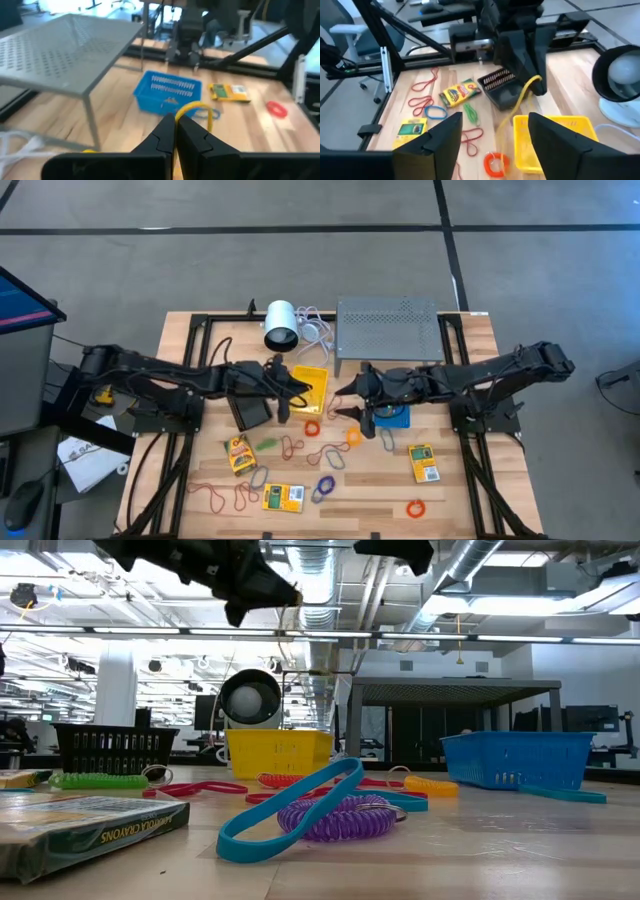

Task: Pick & Place Office Desk Supplies
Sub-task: Put the yellow rubber band into the yellow basket, then put the left crayon box into the black basket

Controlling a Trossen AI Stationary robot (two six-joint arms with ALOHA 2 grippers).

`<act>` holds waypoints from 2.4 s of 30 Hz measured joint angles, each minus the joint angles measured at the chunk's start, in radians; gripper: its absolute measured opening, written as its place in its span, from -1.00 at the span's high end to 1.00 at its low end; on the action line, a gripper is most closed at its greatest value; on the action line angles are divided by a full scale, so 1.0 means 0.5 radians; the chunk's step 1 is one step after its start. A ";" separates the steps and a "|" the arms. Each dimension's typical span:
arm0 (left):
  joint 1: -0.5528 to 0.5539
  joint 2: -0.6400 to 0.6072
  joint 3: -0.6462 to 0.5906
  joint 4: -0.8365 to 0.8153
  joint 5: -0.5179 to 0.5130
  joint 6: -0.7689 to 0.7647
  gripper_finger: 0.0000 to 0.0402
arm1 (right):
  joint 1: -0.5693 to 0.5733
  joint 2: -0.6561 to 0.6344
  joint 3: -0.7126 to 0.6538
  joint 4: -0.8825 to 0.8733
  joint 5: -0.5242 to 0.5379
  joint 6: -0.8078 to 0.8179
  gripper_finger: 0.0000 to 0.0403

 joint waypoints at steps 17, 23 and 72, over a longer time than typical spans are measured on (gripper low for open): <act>0.240 0.230 -0.002 -0.201 -0.059 0.001 1.00 | 0.344 -0.008 -0.002 -0.411 0.154 0.343 0.31; 0.286 0.332 -0.002 -0.215 -0.057 0.000 1.00 | 0.482 -0.005 -0.002 -0.410 0.299 0.377 0.40; -0.036 -0.683 -0.001 -1.448 0.438 -0.614 0.00 | 0.530 0.085 -0.003 -0.537 0.356 0.367 0.41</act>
